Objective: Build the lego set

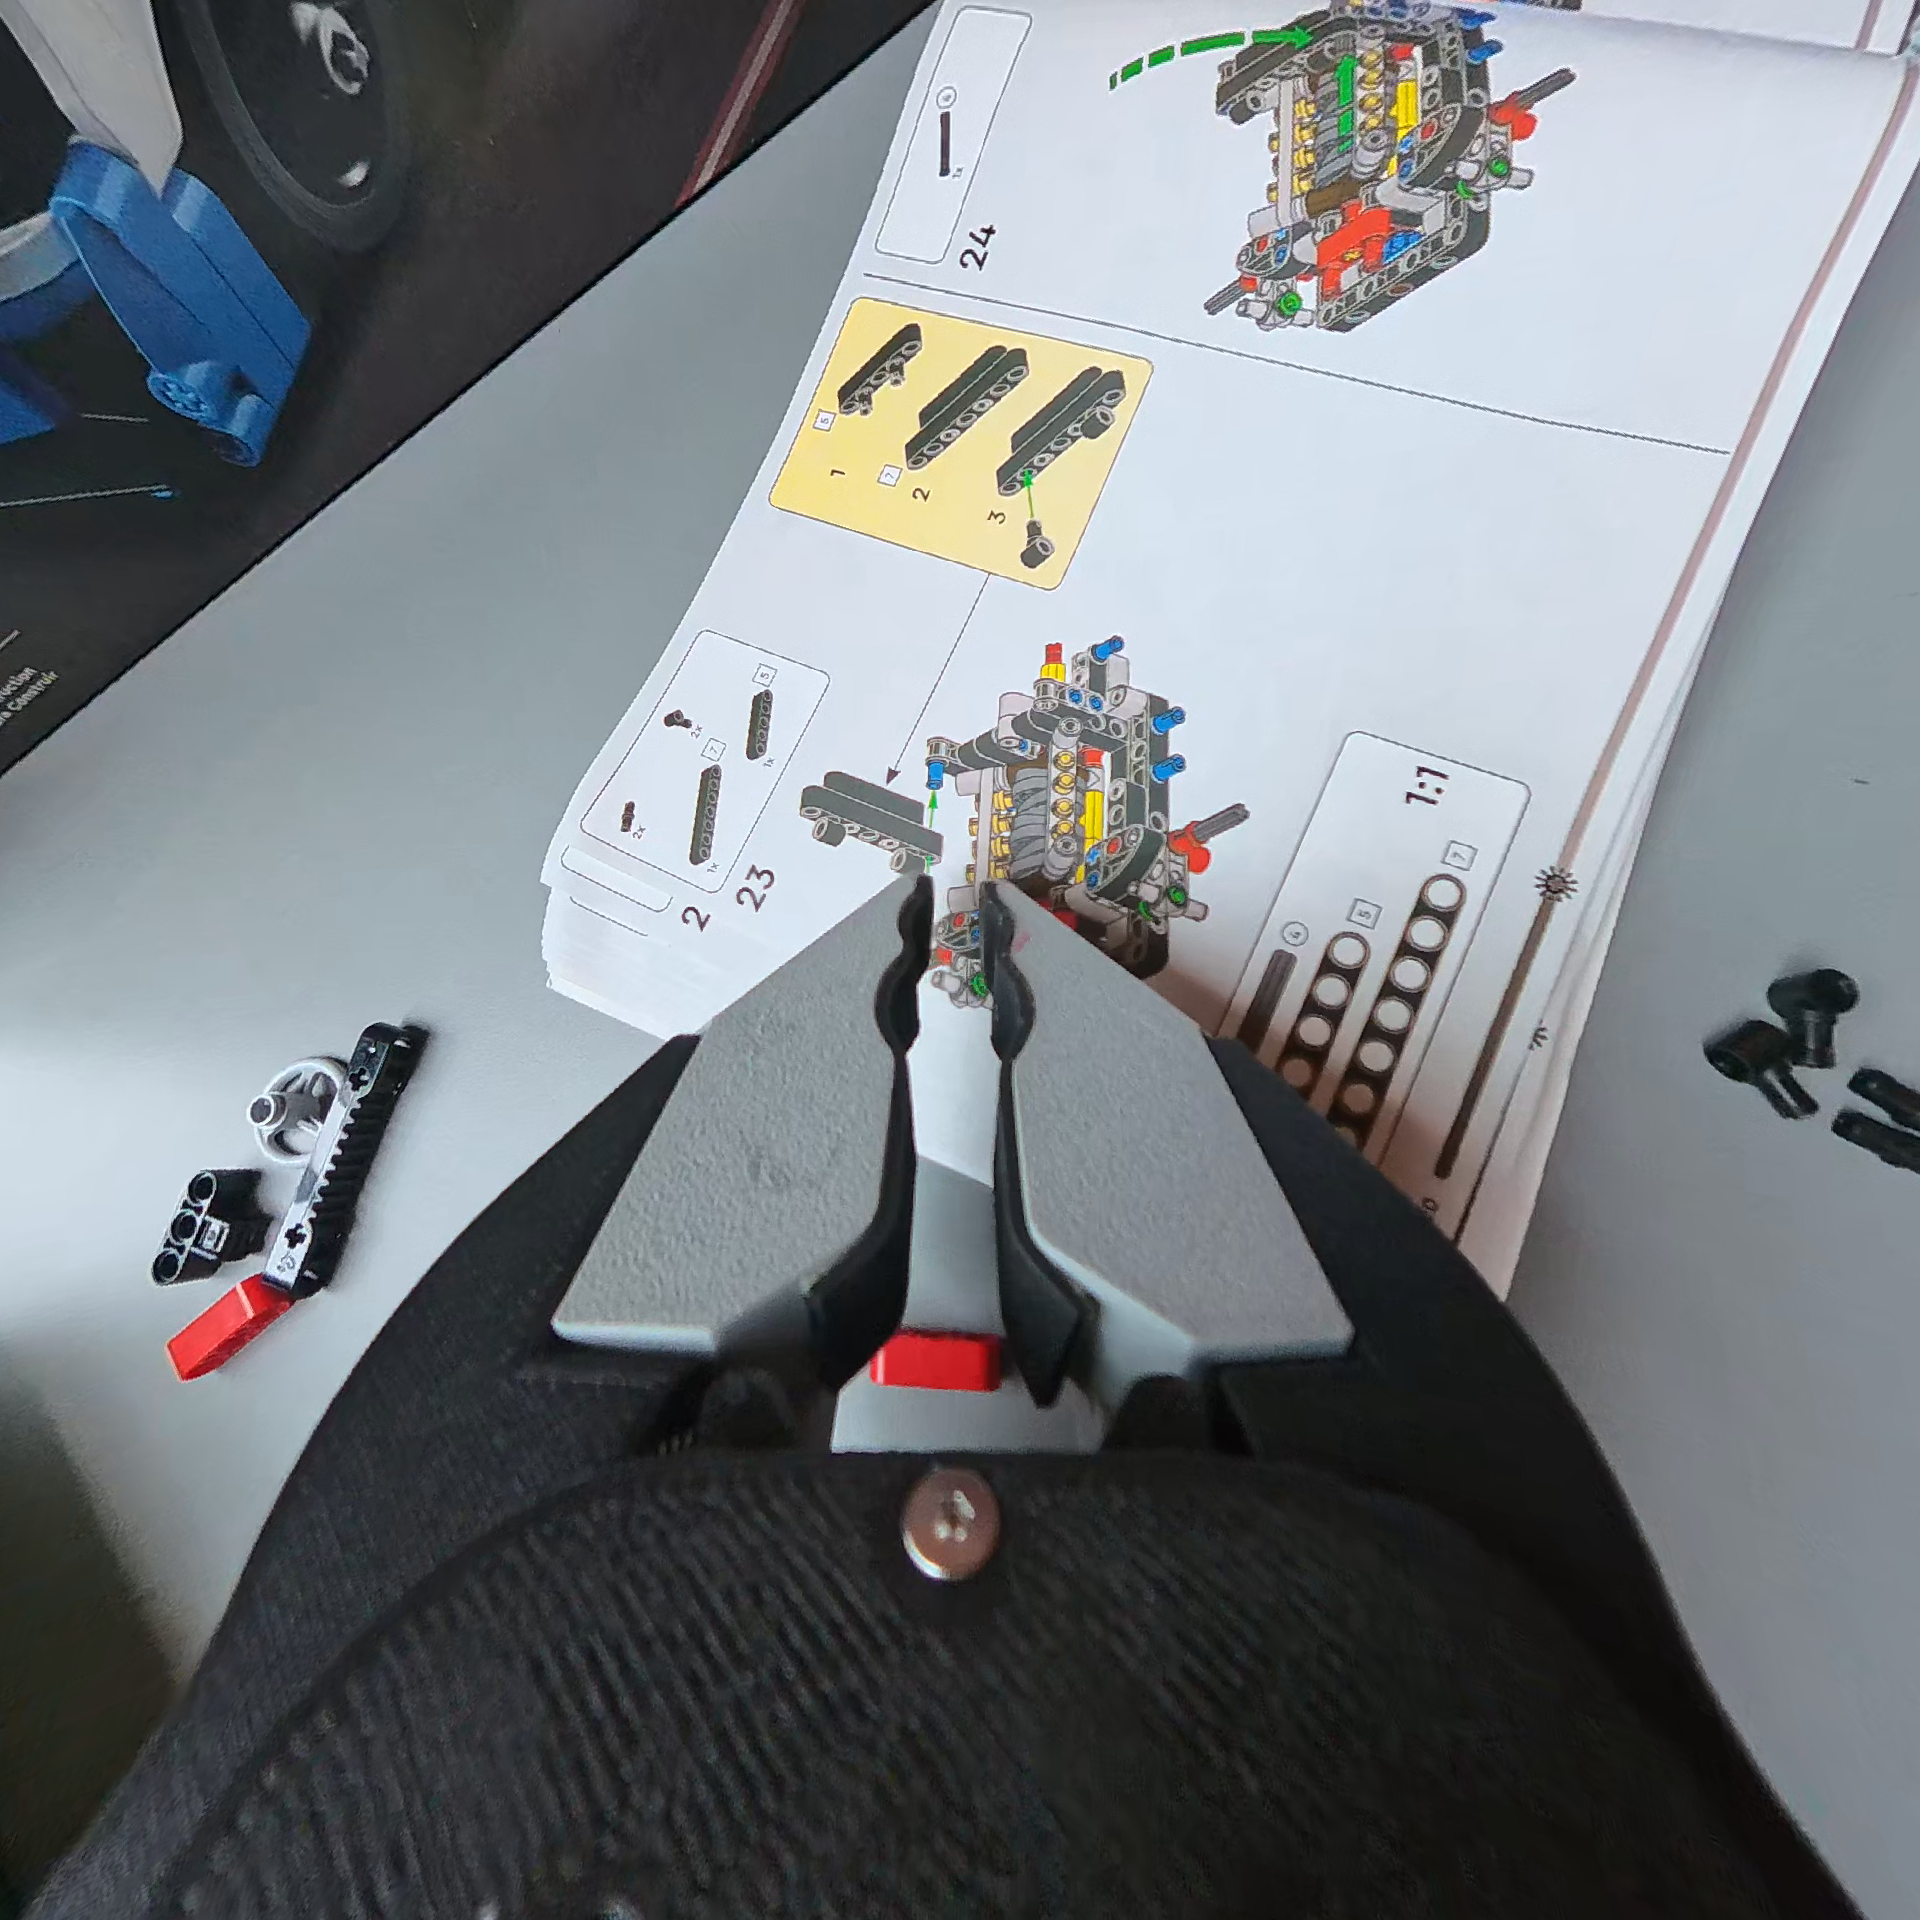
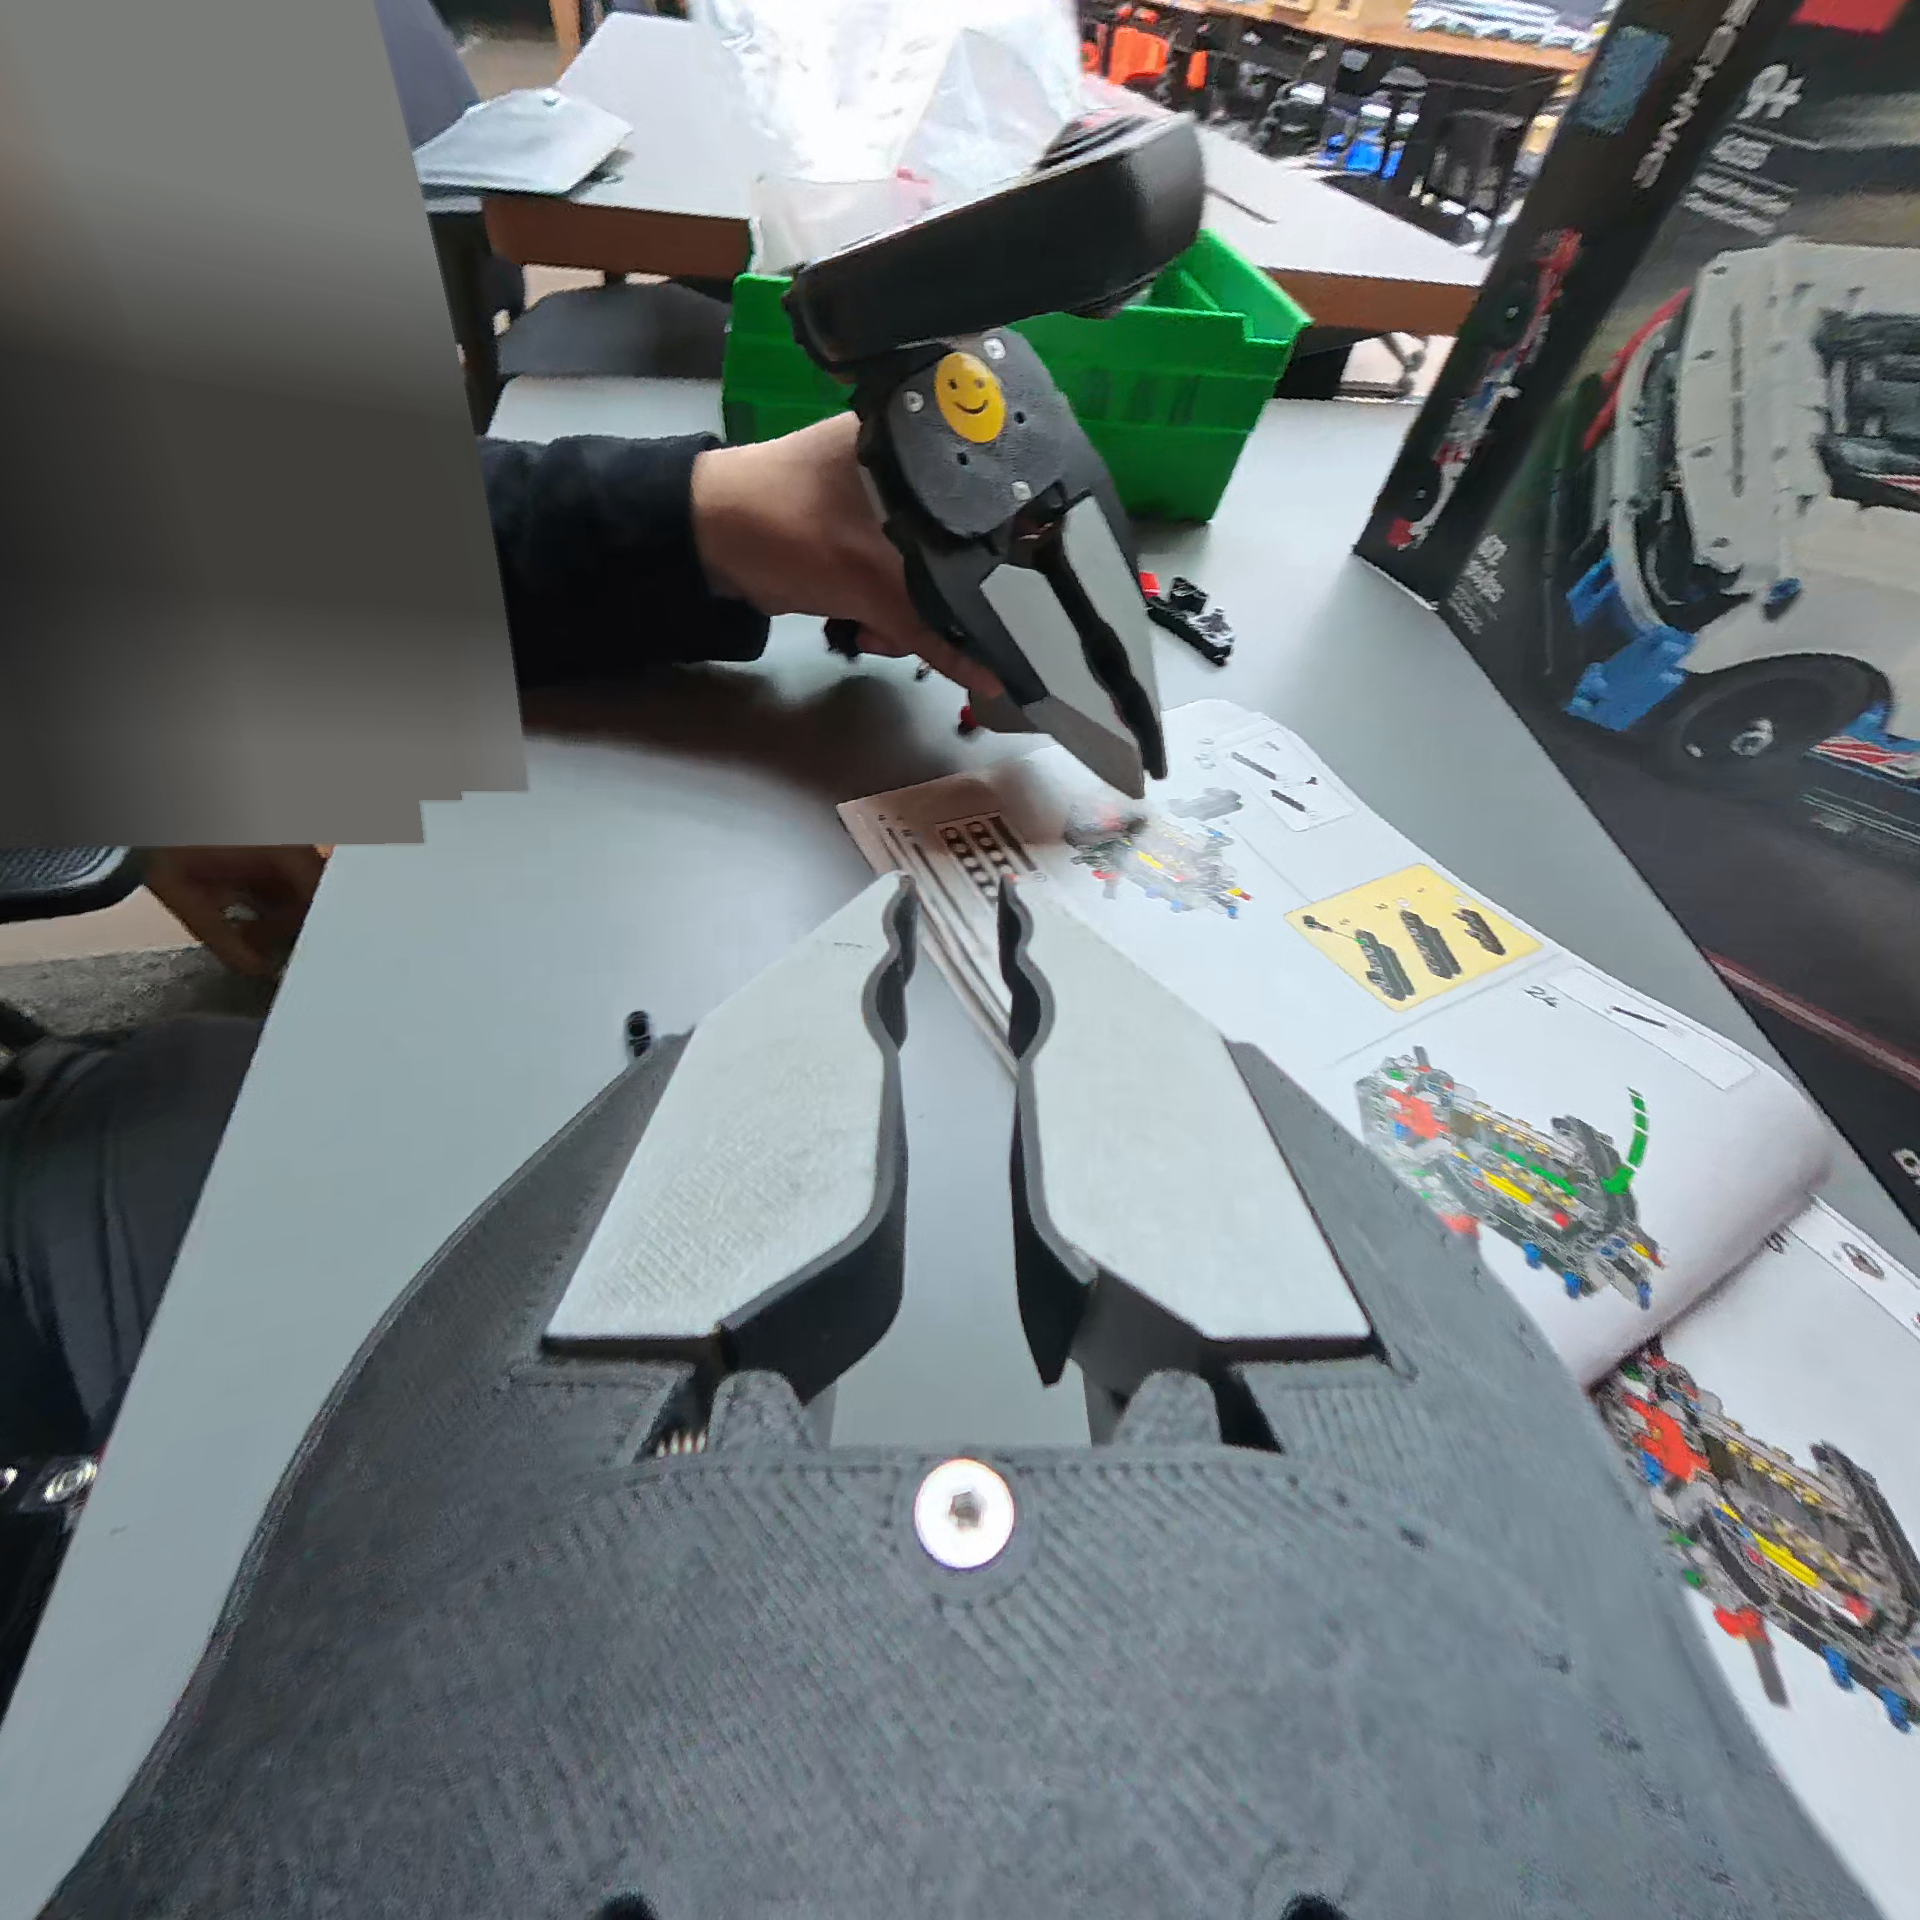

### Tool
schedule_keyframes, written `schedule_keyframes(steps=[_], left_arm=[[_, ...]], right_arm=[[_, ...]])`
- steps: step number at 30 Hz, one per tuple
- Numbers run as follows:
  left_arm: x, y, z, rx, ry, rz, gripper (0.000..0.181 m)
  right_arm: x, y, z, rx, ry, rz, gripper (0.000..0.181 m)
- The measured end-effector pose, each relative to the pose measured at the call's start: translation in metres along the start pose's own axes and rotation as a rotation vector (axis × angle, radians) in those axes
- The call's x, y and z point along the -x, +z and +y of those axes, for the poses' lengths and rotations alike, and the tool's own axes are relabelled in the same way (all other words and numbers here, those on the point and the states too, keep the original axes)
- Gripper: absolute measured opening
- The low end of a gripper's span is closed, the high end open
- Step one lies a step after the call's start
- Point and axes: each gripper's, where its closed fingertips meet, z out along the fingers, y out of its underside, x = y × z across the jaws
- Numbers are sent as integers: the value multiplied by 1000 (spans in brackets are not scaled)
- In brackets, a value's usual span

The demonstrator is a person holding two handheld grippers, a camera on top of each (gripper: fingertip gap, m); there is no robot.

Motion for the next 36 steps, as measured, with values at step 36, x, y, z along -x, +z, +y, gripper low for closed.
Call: schedule_keyframes(steps=[36], left_arm=[[7,-5,-6,-45,-29,-19,6]], right_arm=[[-24,3,12,55,23,128,10]])
